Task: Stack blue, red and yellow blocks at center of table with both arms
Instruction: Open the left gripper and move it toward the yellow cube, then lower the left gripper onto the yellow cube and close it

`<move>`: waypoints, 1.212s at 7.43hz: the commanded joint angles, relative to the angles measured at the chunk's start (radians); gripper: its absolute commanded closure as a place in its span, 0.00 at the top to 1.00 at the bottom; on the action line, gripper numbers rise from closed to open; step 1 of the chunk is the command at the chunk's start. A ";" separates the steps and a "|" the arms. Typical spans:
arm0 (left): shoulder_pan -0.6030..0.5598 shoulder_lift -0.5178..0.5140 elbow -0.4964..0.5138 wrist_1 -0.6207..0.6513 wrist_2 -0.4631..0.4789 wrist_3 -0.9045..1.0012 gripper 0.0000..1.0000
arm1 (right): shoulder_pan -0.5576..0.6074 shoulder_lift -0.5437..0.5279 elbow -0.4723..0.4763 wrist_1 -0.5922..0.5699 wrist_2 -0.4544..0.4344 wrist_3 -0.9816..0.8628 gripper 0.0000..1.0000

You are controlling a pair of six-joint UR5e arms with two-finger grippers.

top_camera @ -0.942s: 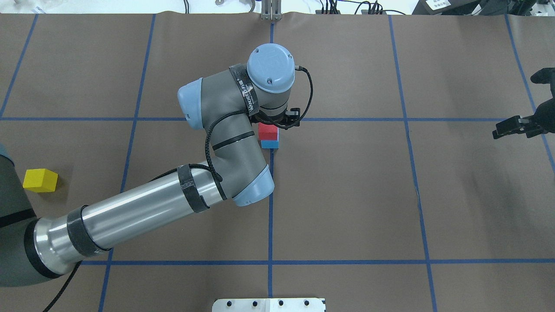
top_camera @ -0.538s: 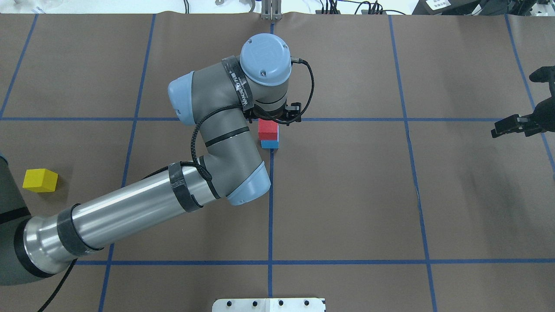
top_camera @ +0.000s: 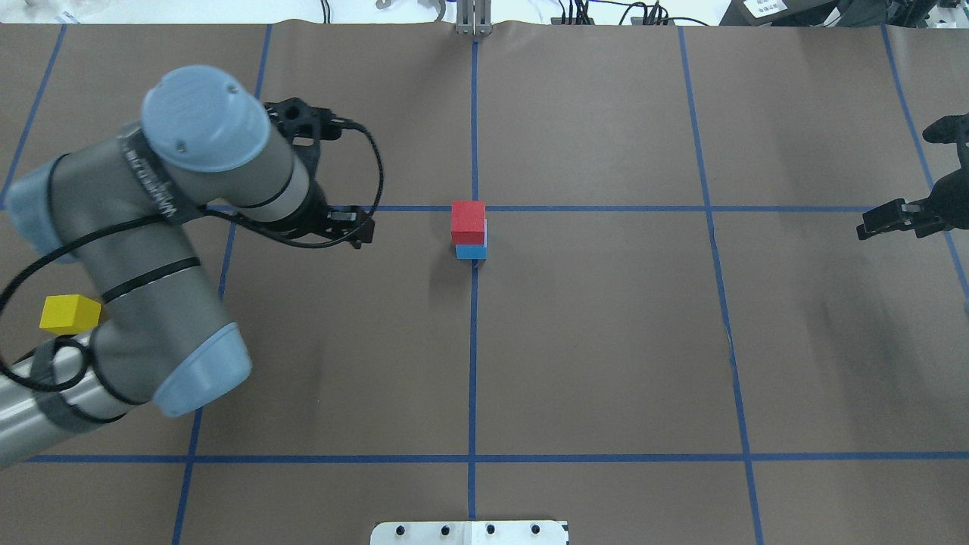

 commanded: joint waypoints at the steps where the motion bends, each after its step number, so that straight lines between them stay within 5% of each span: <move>1: -0.023 0.437 -0.098 -0.349 -0.004 0.026 1.00 | -0.004 0.042 -0.047 0.029 0.000 0.000 0.99; 2: -0.061 0.612 -0.080 -0.536 -0.048 0.044 1.00 | -0.004 0.046 -0.079 0.105 0.000 -0.001 0.99; 3: -0.166 0.685 -0.020 -0.602 -0.211 0.131 1.00 | -0.006 0.046 -0.128 0.189 0.006 -0.001 0.99; 5: -0.259 0.679 0.106 -0.604 -0.263 0.204 1.00 | -0.015 0.046 -0.196 0.322 0.008 0.011 0.99; 9: -0.253 0.600 0.198 -0.618 -0.263 0.126 1.00 | -0.016 0.046 -0.196 0.322 0.008 0.034 0.99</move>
